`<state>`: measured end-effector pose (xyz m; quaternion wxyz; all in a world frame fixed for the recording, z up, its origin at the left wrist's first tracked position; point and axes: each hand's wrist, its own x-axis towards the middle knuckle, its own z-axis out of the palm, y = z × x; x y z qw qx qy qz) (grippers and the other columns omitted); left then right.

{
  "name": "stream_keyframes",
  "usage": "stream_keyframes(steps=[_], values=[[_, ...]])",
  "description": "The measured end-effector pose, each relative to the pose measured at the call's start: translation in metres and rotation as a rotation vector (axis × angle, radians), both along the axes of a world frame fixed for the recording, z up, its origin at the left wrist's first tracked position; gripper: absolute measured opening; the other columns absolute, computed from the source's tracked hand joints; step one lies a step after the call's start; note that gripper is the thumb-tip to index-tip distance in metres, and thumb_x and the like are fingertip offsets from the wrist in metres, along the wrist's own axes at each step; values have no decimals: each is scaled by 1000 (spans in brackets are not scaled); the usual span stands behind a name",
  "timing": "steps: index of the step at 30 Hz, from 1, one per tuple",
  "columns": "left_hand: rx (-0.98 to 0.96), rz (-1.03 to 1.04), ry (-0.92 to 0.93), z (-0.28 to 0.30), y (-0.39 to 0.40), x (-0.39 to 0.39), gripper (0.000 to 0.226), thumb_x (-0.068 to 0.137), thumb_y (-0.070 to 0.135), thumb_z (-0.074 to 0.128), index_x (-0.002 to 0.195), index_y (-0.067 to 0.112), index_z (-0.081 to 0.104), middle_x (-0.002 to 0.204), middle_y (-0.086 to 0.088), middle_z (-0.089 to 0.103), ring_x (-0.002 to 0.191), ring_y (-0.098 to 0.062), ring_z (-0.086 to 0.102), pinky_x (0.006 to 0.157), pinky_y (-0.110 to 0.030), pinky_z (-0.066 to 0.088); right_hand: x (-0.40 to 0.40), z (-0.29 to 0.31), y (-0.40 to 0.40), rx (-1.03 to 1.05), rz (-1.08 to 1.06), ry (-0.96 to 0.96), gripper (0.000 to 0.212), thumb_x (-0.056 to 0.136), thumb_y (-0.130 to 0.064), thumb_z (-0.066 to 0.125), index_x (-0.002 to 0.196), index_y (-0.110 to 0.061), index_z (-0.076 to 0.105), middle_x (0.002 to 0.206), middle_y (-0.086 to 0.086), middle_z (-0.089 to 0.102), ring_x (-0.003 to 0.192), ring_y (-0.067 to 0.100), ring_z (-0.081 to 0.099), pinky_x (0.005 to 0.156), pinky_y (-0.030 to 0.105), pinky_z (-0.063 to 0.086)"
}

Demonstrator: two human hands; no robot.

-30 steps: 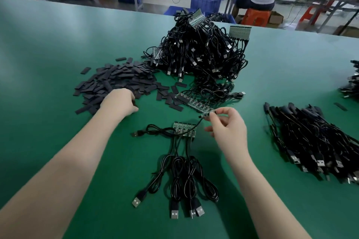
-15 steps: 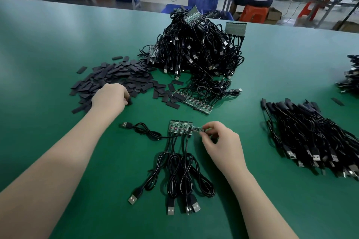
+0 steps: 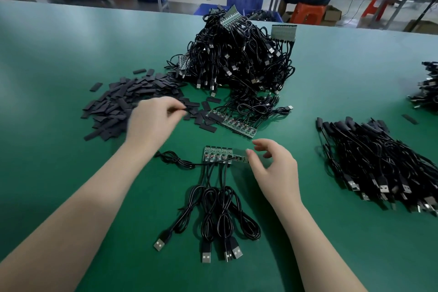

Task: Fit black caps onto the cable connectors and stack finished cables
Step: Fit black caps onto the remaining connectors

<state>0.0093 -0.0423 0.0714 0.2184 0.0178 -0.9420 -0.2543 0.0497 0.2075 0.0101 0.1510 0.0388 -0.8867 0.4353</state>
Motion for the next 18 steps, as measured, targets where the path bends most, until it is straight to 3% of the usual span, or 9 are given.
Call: stream_keyframes(steps=[2, 4, 7, 10, 13, 18], values=[[112, -202, -72, 5, 30, 11, 11, 85, 31, 73, 96, 32, 74, 79, 30, 62, 68, 12, 60, 63, -5, 42, 1, 3, -1, -143, 33, -6, 21, 92, -30, 66, 113, -35, 65, 89, -19, 67, 84, 1, 57, 69, 18, 41], [220, -350, -165, 3, 58, 20, 15, 84, 28, 74, 94, 39, 70, 76, 31, 61, 71, 15, 60, 62, 0, 43, 3, 6, -3, -316, 77, -19, 22, 92, -27, 68, 111, -39, 67, 82, -19, 68, 69, -1, 56, 59, 11, 40], [432, -455, -261, -9, 86, 28, 25, 84, 23, 74, 93, 43, 63, 73, 18, 70, 58, 9, 60, 59, -4, 44, 2, 10, -1, -489, 87, -34, 19, 90, -19, 71, 102, -34, 73, 78, -13, 72, 65, 1, 58, 61, 13, 44], [567, -423, -257, -20, 99, 30, 25, 83, 21, 75, 95, 41, 64, 79, 14, 71, 62, 7, 63, 63, -7, 48, 0, 13, 2, -561, 53, -44, 19, 88, -12, 73, 89, -31, 74, 81, -12, 75, 73, 1, 66, 68, 12, 49], [544, -408, -166, -30, 104, 35, 27, 80, 15, 76, 93, 39, 71, 85, 20, 71, 74, 5, 67, 72, -12, 53, 0, 13, 3, -612, 27, -80, 18, 88, -11, 72, 85, -29, 75, 81, -11, 76, 75, 3, 69, 70, 15, 52], [318, -326, 22, -45, 107, 44, 37, 82, 13, 73, 115, 29, 72, 104, 13, 70, 87, 2, 64, 82, -24, 53, 2, 13, 1, -637, 51, -101, 19, 87, -10, 73, 89, -29, 76, 84, -8, 77, 78, 5, 70, 71, 16, 53]])
